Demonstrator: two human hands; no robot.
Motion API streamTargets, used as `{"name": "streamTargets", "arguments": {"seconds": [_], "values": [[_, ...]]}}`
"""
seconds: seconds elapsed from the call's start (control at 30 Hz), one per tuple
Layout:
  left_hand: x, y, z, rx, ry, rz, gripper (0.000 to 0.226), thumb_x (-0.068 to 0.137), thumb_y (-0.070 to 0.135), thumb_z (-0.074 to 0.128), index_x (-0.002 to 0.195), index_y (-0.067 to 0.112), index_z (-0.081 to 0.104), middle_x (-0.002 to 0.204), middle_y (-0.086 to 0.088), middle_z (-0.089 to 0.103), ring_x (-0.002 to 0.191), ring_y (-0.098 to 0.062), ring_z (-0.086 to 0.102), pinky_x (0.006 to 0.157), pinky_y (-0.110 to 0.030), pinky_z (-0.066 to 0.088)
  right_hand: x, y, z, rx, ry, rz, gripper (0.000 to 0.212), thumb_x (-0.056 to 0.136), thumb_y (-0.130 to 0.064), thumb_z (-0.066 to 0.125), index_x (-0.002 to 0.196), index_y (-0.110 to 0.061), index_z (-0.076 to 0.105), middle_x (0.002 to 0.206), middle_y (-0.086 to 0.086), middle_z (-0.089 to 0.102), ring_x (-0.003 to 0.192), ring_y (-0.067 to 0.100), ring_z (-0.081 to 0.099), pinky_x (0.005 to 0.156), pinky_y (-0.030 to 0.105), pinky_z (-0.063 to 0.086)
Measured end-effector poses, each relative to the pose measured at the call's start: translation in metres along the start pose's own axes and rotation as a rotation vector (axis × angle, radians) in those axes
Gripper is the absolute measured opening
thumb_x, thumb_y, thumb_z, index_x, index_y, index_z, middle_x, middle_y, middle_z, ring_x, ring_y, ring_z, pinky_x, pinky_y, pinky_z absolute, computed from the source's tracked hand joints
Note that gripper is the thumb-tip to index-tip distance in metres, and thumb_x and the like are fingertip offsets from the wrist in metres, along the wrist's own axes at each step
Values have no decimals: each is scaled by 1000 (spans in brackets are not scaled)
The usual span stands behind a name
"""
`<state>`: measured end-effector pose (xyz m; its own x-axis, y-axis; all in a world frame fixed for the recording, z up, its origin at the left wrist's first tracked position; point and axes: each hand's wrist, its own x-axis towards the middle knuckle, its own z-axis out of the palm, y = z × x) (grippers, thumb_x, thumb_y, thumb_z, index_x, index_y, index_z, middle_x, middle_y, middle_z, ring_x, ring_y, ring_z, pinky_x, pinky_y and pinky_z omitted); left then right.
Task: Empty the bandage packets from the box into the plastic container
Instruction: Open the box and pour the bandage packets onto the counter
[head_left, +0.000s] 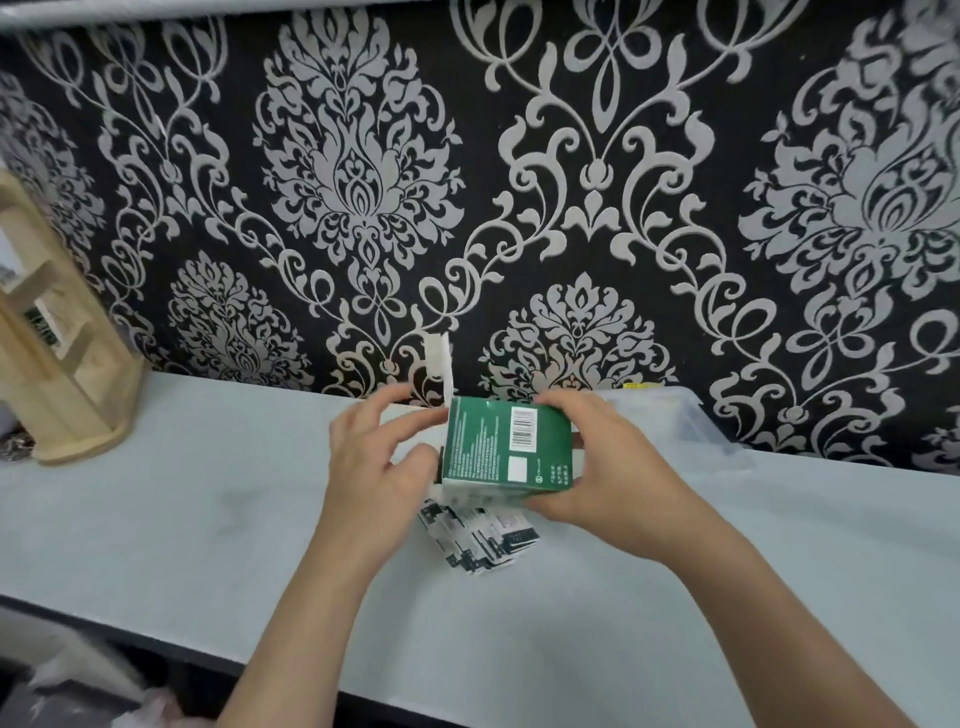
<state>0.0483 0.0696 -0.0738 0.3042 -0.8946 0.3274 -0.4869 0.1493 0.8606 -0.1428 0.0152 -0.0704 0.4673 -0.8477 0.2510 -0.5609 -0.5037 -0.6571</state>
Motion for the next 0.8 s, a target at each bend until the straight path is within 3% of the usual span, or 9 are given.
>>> {"name": "streamTargets", "arguments": {"seconds": [0.07, 0.13, 0.2, 0.27, 0.37, 0.5, 0.63, 0.73, 0.8], "values": [[-1, -4, 0, -147, -101, -118, 28, 94, 14, 53, 94, 38, 69, 100, 27, 68, 99, 11, 57, 81, -5, 42, -2, 1, 1, -65, 15, -14, 71, 69, -25, 82, 126, -40, 42, 118, -17, 45, 105, 4, 50, 90, 28, 48], [1, -10, -3, -293, -192, -277, 22, 96, 14, 54, 105, 24, 71, 99, 7, 75, 95, -9, 69, 81, -23, 55, -2, -2, 1, -79, 34, -51, 73, 71, -22, 79, 130, -40, 41, 120, -17, 43, 105, 5, 51, 89, 32, 50], [3, -18, -7, -391, -196, -388, 24, 93, 3, 56, 109, 15, 69, 99, -4, 75, 93, -19, 71, 85, -34, 57, 1, -8, 2, -82, 51, -107, 75, 74, -18, 78, 132, -42, 39, 124, -19, 41, 108, 5, 50, 88, 32, 50], [7, -24, -9, -446, -146, -440, 30, 89, -11, 54, 104, 10, 69, 93, -6, 76, 84, -18, 72, 79, -32, 59, 8, -14, 5, -137, 69, -167, 77, 76, -14, 77, 135, -42, 37, 130, -19, 40, 115, 5, 47, 91, 30, 48], [13, -32, -4, -464, -43, -507, 31, 86, -16, 53, 100, 7, 70, 85, -8, 76, 71, -17, 71, 65, -30, 60, 21, -15, 16, -270, 80, -253, 81, 73, -3, 74, 133, -41, 34, 135, -15, 39, 119, 11, 46, 87, 38, 50], [17, -52, -6, -306, -25, -533, 32, 80, -18, 54, 94, 7, 68, 83, -10, 74, 77, -23, 67, 76, -36, 57, 25, -6, 20, -301, 78, -211, 75, 76, -1, 70, 131, -38, 36, 138, -15, 36, 118, 12, 45, 83, 37, 50], [15, -65, -12, -86, -25, -424, 26, 86, -5, 59, 85, 18, 71, 80, -2, 69, 76, -17, 60, 75, -27, 47, 26, -2, 18, -327, 111, -198, 72, 76, 2, 67, 130, -37, 37, 140, -14, 34, 119, 13, 44, 82, 35, 48], [17, -60, -10, -185, 30, -387, 15, 92, 15, 61, 92, 22, 74, 93, 4, 74, 85, -10, 65, 81, -26, 49, 28, -1, 30, -358, 154, -225, 74, 74, 6, 65, 129, -34, 38, 145, -10, 31, 122, 16, 43, 79, 38, 49], [17, -57, -6, -269, -2, -413, 14, 91, 15, 63, 99, 24, 72, 93, 6, 75, 85, -11, 69, 78, -28, 54, 29, -1, 40, -358, 176, -254, 74, 73, 6, 67, 128, -34, 38, 146, -9, 31, 121, 17, 45, 71, 34, 46]]}}
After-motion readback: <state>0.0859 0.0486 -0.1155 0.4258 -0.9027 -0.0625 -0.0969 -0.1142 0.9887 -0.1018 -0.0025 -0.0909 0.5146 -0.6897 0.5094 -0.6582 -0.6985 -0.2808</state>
